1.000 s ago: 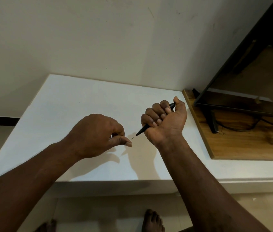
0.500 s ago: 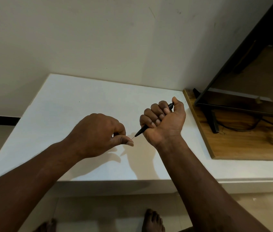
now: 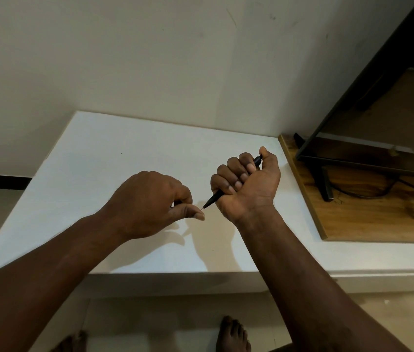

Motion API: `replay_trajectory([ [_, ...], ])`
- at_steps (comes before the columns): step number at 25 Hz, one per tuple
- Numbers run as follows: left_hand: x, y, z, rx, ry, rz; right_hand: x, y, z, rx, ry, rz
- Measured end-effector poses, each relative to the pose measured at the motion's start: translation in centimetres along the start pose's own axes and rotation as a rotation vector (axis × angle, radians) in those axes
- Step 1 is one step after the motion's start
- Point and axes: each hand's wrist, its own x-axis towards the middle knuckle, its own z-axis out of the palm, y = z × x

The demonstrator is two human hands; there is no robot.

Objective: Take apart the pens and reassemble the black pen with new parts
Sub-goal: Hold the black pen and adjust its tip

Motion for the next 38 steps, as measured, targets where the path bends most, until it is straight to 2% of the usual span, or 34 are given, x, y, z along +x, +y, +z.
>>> replay_trajectory([
  [21,-0.09,0.12,-0.02,0.056,0.021,0.010,-0.16,0.60,0.00,-0.011,0.006,0.037],
  [38,-0.83,0.32,-0.15,0.208,0.217,0.120,-0.55,0.60,0.09,0.011,-0.019,0.076],
])
